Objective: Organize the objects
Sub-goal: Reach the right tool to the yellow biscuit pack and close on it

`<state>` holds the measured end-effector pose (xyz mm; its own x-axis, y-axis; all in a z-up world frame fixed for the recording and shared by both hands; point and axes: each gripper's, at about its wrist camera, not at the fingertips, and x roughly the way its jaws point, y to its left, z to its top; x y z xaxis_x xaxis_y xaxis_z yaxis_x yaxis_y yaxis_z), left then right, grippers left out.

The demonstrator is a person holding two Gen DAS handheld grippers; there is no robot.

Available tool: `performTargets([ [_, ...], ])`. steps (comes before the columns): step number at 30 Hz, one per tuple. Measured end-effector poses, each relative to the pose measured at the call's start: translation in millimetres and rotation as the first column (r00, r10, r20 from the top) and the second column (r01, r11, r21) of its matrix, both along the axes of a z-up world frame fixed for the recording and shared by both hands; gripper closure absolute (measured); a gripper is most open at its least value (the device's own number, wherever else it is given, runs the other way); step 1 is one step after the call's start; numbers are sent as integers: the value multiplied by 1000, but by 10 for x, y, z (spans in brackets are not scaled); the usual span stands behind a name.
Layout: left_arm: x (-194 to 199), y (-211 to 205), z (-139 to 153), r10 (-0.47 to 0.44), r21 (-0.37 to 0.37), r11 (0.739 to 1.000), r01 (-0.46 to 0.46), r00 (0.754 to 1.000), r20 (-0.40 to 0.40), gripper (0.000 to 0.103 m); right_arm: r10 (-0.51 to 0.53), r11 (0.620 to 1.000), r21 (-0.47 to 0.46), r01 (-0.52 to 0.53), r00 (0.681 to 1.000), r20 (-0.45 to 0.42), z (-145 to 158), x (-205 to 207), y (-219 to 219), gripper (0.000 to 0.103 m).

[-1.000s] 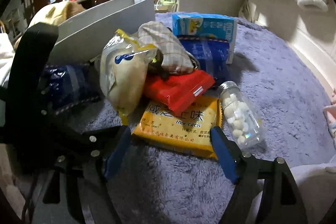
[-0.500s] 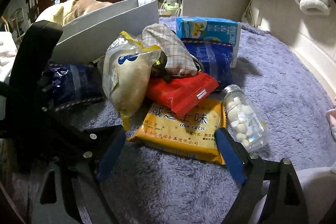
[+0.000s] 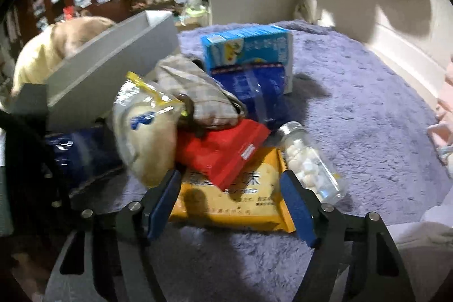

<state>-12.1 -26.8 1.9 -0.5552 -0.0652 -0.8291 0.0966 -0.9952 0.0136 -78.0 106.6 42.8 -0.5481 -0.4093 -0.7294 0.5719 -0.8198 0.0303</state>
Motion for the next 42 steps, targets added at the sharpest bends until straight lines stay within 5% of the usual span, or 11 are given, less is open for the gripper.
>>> performTargets([
  [7, -59, -168, 120, 8, 97, 995, -14, 998, 65, 12, -51, 998, 31, 52, 998, -43, 57, -31, 51, 35],
  [11, -108, -167, 159, -34, 44, 999, 29, 991, 126, 19, -27, 999, -25, 29, 997, 66, -127, -103, 66, 26],
  [15, -113, -222, 335, -59, 43, 998, 51, 974, 217, 39, -18, 1000, -21, 20, 996, 92, -137, -89, 45, 22],
  [22, 160, -209, 1205, -65, -32, 997, 64, 997, -43, 41, -19, 1000, 1, 19, 996, 91, -162, -46, 24, 18],
  [25, 121, -147, 1327, -60, -33, 998, 57, 993, -99, 40, -20, 1000, 2, 20, 994, 107, -195, -66, 8, 18],
  [35, 87, -257, 1352, 37, 50, 998, -30, 987, -156, 40, -19, 1000, 26, 15, 983, 185, -262, -115, -26, 16],
  [39, 105, -314, 1368, 79, 54, 996, -70, 983, -168, 40, 25, 981, 185, -52, 989, 146, -320, 61, -261, 14],
  [42, 122, -331, 1386, 97, 68, 994, -86, 981, -168, 40, 3, 990, 138, -31, 980, 198, -296, -22, -215, 17],
])
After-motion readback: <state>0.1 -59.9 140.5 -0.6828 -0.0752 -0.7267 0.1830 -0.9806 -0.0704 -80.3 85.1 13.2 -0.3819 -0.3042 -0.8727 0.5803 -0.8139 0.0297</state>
